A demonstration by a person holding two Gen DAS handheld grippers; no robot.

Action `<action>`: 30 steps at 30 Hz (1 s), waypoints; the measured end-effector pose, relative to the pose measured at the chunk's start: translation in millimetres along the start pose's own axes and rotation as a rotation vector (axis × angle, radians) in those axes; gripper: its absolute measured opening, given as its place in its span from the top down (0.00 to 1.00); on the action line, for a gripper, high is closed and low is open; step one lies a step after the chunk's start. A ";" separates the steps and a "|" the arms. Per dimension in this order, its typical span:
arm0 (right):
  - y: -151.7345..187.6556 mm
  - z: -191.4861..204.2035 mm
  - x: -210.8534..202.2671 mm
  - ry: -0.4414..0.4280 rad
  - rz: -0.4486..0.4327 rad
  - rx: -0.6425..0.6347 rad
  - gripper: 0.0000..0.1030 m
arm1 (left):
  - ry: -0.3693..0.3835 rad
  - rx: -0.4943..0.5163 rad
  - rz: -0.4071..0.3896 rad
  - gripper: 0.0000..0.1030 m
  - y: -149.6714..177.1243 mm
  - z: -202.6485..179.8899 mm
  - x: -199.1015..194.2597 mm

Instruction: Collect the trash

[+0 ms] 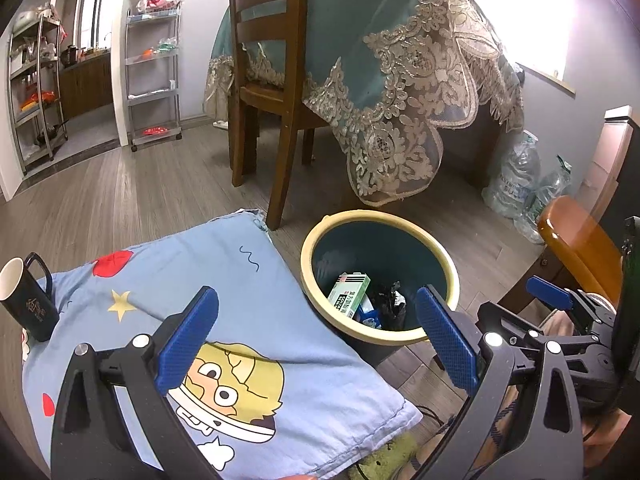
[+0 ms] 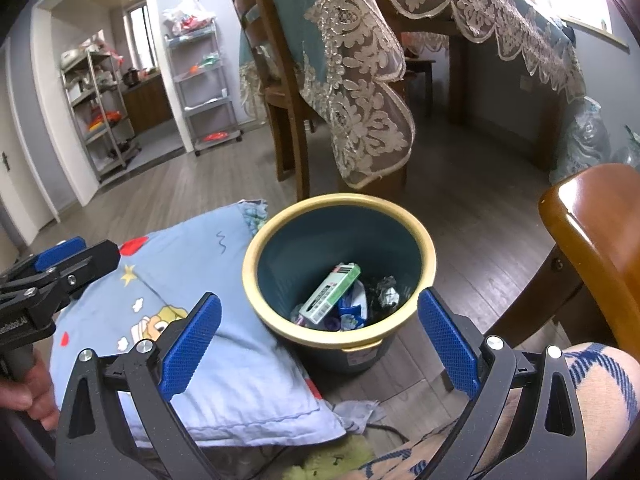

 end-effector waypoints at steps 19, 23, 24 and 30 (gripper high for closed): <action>0.5 1.2 0.8 -0.002 0.002 -0.001 0.05 | 0.000 0.003 0.004 0.06 1.6 -1.7 1.7; 2.1 2.5 1.9 -0.004 0.003 -0.002 0.05 | 0.000 0.003 0.003 0.06 1.5 -1.8 1.7; 2.1 2.3 2.0 -0.003 0.004 -0.002 0.05 | 0.000 0.004 0.003 0.06 1.6 -2.1 1.8; 2.0 2.2 2.0 -0.003 0.004 -0.002 0.05 | 0.001 0.004 0.004 0.06 2.0 -2.6 1.7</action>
Point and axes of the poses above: each gripper's, at about its wrist camera, not at the fingertips, and x roughly the way its jaws point, z to its left, y to its underside, the point moved 10 cm from there along x, roughly the way its jaws point, and after that the axes turned 4 degrees about x, right-handed, at the moved point
